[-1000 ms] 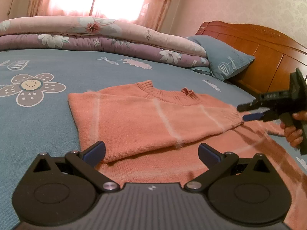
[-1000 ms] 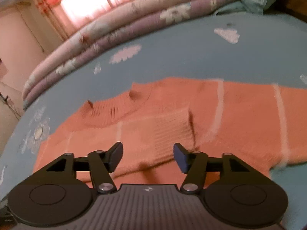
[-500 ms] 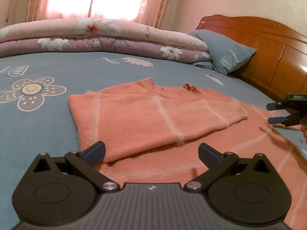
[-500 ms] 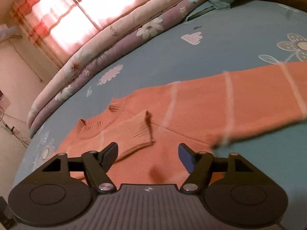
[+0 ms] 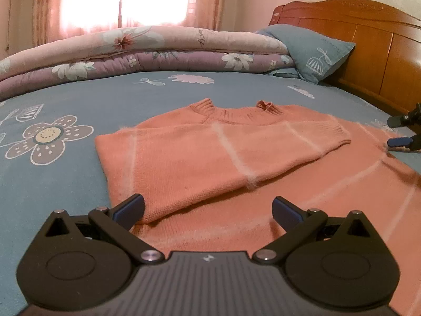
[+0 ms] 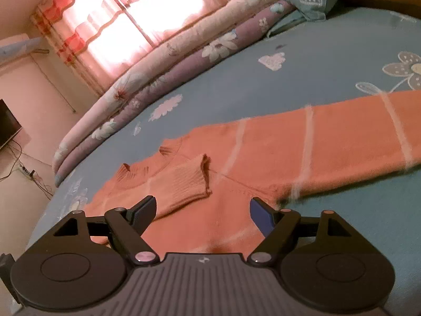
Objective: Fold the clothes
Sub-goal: 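Move the open right gripper along the extended sleeve toward its cuff, then lower the right gripper onto the sleeve cuff and close on it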
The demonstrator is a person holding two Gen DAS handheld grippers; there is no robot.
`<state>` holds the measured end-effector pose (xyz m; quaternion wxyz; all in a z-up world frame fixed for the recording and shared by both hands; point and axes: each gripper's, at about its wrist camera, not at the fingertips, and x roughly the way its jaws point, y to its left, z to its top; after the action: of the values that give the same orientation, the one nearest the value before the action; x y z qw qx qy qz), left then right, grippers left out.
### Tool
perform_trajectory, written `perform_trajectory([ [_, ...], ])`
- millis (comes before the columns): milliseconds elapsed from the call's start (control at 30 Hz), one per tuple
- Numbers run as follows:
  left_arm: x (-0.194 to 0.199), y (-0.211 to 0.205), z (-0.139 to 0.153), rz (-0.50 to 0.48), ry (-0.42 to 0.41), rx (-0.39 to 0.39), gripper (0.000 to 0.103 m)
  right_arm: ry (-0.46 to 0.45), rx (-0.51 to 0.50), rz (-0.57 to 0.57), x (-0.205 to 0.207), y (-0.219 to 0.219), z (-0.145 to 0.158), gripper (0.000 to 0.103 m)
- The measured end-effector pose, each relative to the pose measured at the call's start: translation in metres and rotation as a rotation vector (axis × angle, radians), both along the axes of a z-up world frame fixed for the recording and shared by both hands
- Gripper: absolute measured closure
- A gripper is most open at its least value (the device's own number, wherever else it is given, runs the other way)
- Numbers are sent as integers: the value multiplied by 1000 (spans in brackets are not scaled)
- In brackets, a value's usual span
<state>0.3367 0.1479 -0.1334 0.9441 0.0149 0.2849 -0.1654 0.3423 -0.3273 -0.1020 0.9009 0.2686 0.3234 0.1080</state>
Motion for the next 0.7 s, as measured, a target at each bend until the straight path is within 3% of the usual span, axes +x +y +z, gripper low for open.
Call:
perform_trajectory([
  [133, 0, 6, 0, -3, 0, -34, 0, 8, -3, -147, -5, -19, 6, 22],
  [233, -1, 8, -1, -4, -1, -46, 0, -13, 62, -293, -18, -55, 16, 22],
  [400, -1, 3, 0, -2, -1, -10, 0, -6, 138, -539, -43, -110, 13, 22],
  [700, -2, -4, -1, 1, -3, 52, 0, 78, 342, -741, -67, -186, -18, 22],
])
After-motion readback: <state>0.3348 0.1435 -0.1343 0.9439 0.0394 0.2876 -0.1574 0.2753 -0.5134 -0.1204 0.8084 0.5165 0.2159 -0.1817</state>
